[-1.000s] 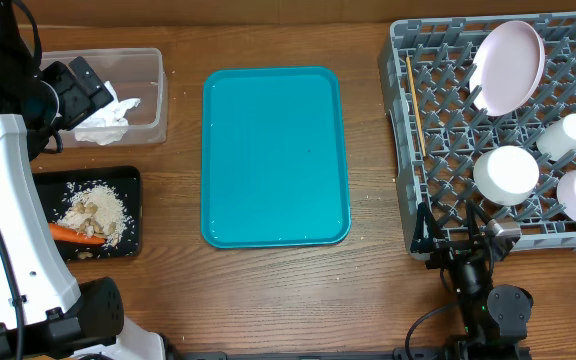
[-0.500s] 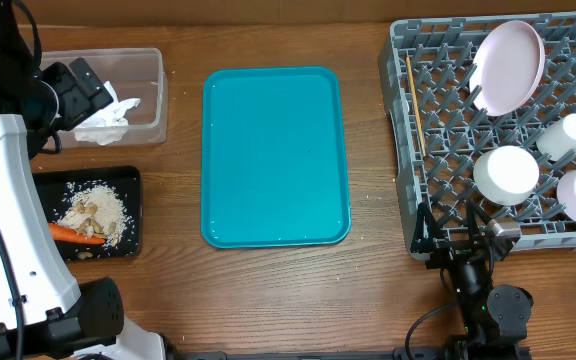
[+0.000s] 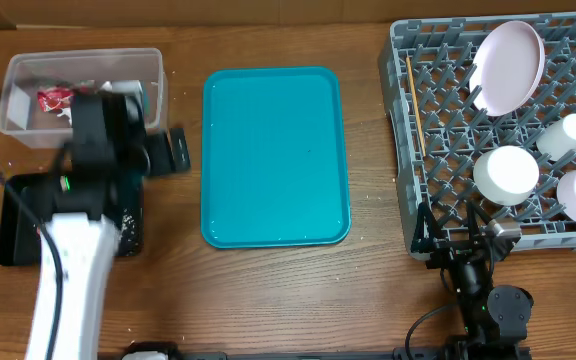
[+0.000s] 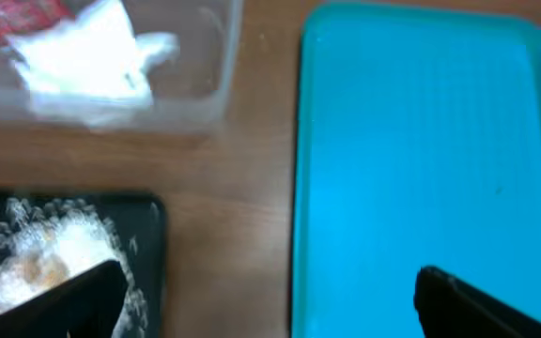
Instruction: Sort waste into correct bins and load items into the dishwasher rack
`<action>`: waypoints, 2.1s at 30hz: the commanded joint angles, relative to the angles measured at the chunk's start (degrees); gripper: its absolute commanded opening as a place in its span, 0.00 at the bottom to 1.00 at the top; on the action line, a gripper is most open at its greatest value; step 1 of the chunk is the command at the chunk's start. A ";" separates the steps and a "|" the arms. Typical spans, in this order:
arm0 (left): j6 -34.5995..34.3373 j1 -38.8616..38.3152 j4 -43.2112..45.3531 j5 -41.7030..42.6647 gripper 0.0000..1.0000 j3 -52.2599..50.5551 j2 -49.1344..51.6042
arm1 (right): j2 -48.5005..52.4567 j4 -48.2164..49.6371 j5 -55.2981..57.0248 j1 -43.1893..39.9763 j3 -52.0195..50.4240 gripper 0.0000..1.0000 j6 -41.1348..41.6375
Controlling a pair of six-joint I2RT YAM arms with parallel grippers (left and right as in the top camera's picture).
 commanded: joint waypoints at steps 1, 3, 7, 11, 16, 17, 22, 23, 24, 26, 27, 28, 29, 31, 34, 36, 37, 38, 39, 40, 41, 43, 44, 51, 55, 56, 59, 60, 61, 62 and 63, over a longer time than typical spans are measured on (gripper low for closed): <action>4.37 0.13 13.64 7.63 1.00 -18.71 -11.93 | -0.46 0.22 0.68 -0.07 -0.61 1.00 0.24; 4.31 0.13 24.63 8.76 1.00 -29.40 -18.71 | -0.46 0.24 0.68 -0.07 -0.61 1.00 0.24; 3.26 0.13 40.19 8.87 1.00 -44.78 -31.56 | -0.46 0.24 0.68 -0.07 -0.61 1.00 0.24; 3.30 0.13 44.94 8.85 1.00 -52.37 -40.63 | -0.46 0.24 0.68 -0.07 -0.61 1.00 0.24; 3.34 0.13 44.92 7.26 1.00 -58.69 -51.12 | -0.46 0.24 0.68 -0.07 -0.61 1.00 0.24; 3.34 0.13 44.94 7.13 1.00 -59.54 -52.57 | -0.46 0.24 0.68 -0.07 -0.61 1.00 0.24; 3.32 0.13 45.07 7.32 1.00 -64.87 -62.34 | -0.46 0.24 0.68 -0.07 -0.61 1.00 0.24; 3.32 0.13 44.52 7.32 1.00 -65.24 -63.23 | -0.46 0.24 0.68 -0.07 -0.61 1.00 0.24; 3.34 0.13 42.69 7.23 1.00 -65.16 -64.37 | -0.46 0.22 0.68 -0.07 -0.61 1.00 0.24; 3.30 0.13 39.85 6.99 1.00 -65.16 -66.49 | -0.46 0.24 0.68 -0.07 -0.61 1.00 0.24; 3.58 0.13 40.13 6.99 1.00 -65.16 -67.41 | -0.46 0.22 0.68 -0.07 -0.61 1.00 0.24; 3.58 0.13 40.06 6.54 1.00 -65.16 -68.06 | -0.46 0.22 0.68 -0.07 -0.61 1.00 0.24; 3.56 0.13 40.06 6.03 1.00 -65.16 -68.65 | -0.46 0.22 0.68 -0.07 -0.61 1.00 0.24; 3.80 0.13 40.06 5.75 1.00 -65.16 -70.42 | -0.46 0.22 0.68 -0.07 -0.61 1.00 0.24; 3.76 0.13 40.11 5.77 1.00 -65.16 -70.51 | -0.46 0.24 0.68 -0.07 -0.61 1.00 0.24; 3.76 0.17 40.11 5.77 1.00 -65.16 -70.40 | -0.46 0.24 0.68 -0.07 -0.61 1.00 0.24; 3.76 0.17 40.11 5.77 1.00 -65.16 -70.40 | -0.46 0.24 0.68 -0.07 -0.61 1.00 0.24; 3.76 0.17 40.11 5.75 1.00 -65.16 -70.40 | -0.46 0.24 0.68 -0.07 -0.61 1.00 0.24; 3.76 0.17 40.13 5.75 1.00 -65.16 -70.40 | -0.46 0.24 0.68 -0.07 -0.61 1.00 0.24; 3.76 0.17 40.11 5.77 1.00 -65.16 -70.40 | -0.46 0.24 0.68 -0.07 -0.61 1.00 0.24; 3.76 0.17 40.11 5.77 1.00 -65.16 -70.40 | -0.46 0.24 0.68 -0.07 -0.61 1.00 0.24; 3.76 0.17 40.11 5.77 1.00 -65.16 -70.40 | -0.46 0.24 0.68 -0.07 -0.61 1.00 0.24; 3.76 0.17 40.11 5.77 1.00 -65.16 -70.40 | -0.46 0.22 0.68 -0.07 -0.61 1.00 0.24; 3.76 0.17 40.13 5.77 1.00 -65.16 -70.40 | -0.46 0.24 0.68 -0.07 -0.61 1.00 0.24; 3.76 0.17 40.11 5.77 1.00 -65.16 -70.40 | -0.46 0.22 0.68 -0.07 -0.61 1.00 0.24; 3.76 0.17 40.11 5.77 1.00 -65.16 -70.40 | -0.46 0.22 0.68 -0.07 -0.61 1.00 0.24; 3.76 0.17 40.11 5.77 1.00 -65.16 -70.40 | -0.46 0.24 0.68 -0.07 -0.61 1.00 0.24; 3.76 0.17 40.11 5.75 1.00 -65.16 -70.40 | -0.46 0.22 0.68 -0.07 -0.61 1.00 0.24; 3.76 0.17 40.11 5.75 1.00 -65.16 -70.40 | -0.46 0.24 0.68 -0.07 -0.61 1.00 0.24; 3.74 0.17 40.11 5.77 1.00 -65.16 -70.40 | -0.46 0.24 0.68 -0.07 -0.61 1.00 0.24; 3.76 0.17 40.13 5.77 1.00 -65.16 -70.36 | -0.46 0.24 0.68 -0.07 -0.61 1.00 0.24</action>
